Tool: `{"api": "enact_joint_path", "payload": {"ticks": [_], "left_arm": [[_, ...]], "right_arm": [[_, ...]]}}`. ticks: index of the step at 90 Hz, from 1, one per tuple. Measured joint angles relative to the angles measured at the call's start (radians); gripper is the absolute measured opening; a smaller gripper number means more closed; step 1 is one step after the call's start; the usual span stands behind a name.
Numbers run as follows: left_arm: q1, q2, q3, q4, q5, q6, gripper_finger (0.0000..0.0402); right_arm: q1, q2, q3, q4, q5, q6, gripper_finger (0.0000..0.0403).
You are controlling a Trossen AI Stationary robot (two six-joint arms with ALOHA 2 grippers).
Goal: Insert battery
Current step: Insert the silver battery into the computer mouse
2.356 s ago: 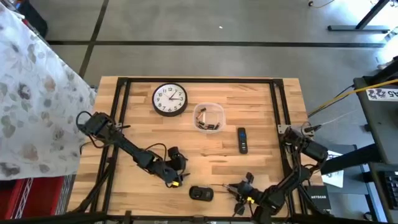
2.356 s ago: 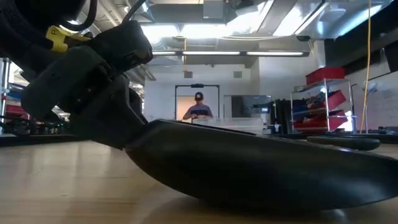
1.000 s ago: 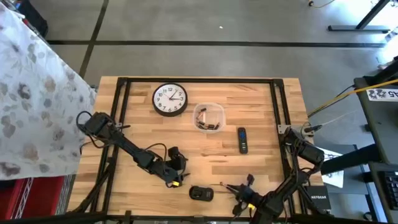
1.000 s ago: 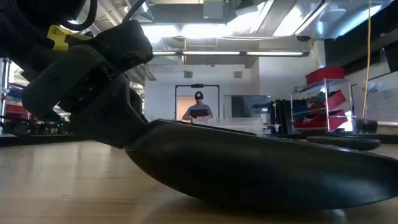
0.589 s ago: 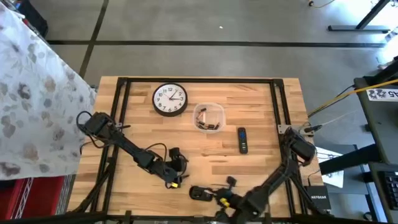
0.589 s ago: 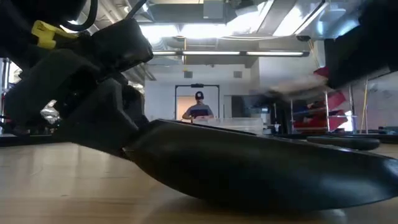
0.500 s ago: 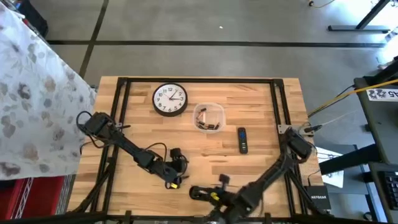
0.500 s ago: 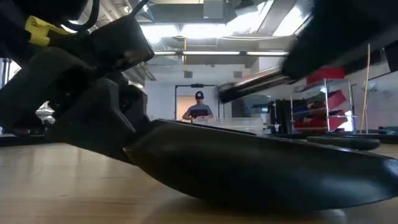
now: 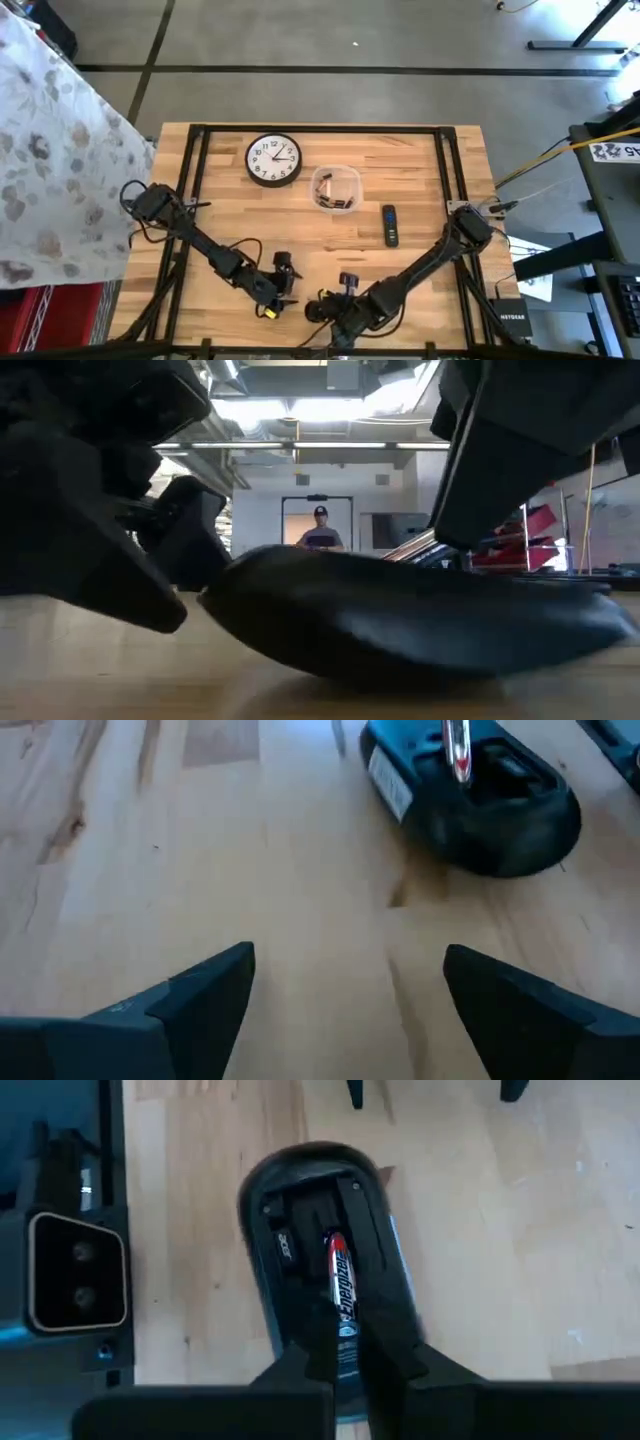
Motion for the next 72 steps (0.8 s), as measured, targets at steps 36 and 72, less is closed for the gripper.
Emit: {"api": "enact_joint_path", "payload": {"ticks": [36, 72], "left_arm": [[0.031, 0.06, 0.0, 0.131, 0.066, -0.038, 0.0314], [0.04, 0.06, 0.0, 0.194, 0.103, -0.001, 0.0314]], "right_arm": [[-0.03, 0.0, 0.0, 0.042, 0.025, -0.004, 0.0], [-0.049, 0.0, 0.0, 0.034, 0.05, 0.099, 0.0]]}}
